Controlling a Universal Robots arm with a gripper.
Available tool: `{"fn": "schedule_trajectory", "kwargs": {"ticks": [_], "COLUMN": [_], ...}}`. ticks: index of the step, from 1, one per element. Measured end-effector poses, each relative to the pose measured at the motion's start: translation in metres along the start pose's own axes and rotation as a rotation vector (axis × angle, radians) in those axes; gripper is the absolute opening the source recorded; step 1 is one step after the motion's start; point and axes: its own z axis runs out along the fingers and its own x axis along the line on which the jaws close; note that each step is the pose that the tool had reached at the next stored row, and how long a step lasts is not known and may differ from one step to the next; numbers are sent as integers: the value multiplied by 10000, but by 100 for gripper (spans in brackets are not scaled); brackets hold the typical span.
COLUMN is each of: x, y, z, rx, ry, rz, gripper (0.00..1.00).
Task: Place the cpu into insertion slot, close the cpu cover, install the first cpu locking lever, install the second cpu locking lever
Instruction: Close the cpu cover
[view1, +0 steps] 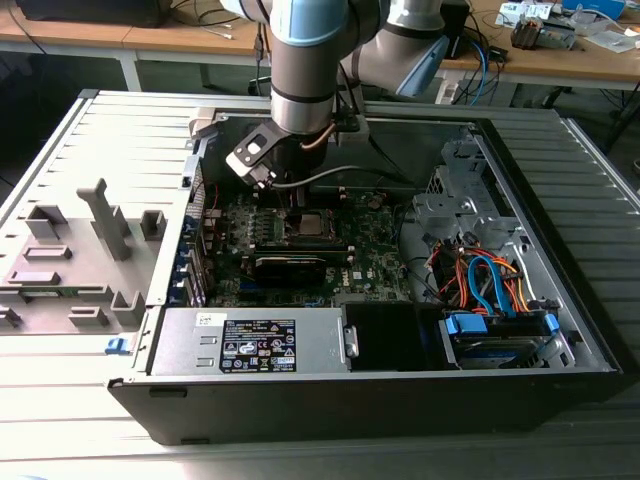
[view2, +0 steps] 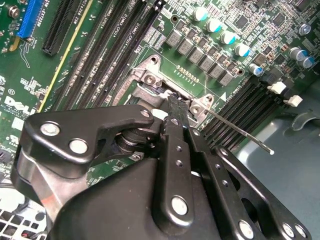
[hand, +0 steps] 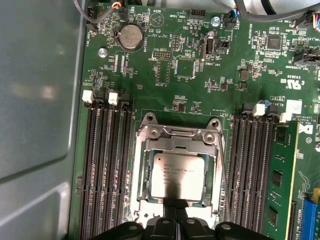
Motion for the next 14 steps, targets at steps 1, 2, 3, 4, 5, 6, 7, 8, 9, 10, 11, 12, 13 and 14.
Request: {"fn": "schedule_trajectory", "kwargs": {"ticks": [1, 2, 3, 4, 5, 6, 7, 8, 9, 10, 11, 12, 13, 14], "x": [0, 0, 0, 1, 1, 2, 2, 2, 3, 3, 3, 3, 4, 4], "y": [0, 0, 0, 0, 1, 1, 1, 1, 1, 1, 1, 2, 2, 2], "z": [2, 5, 9, 13, 17, 20, 22, 25, 28, 30, 35, 39, 43, 46], "rx": [1, 0, 0, 0, 0, 0, 0, 0, 0, 0, 0, 0, 0, 0], "ry": [0, 1, 0, 0, 0, 0, 0, 0, 0, 1, 0, 0, 0, 0], "rz": [0, 0, 0, 0, 0, 0, 0, 0, 0, 0, 0, 0, 0, 0], "gripper": [11, 11, 11, 11, 11, 11, 11, 11, 11, 11, 11, 11, 11, 11]}}
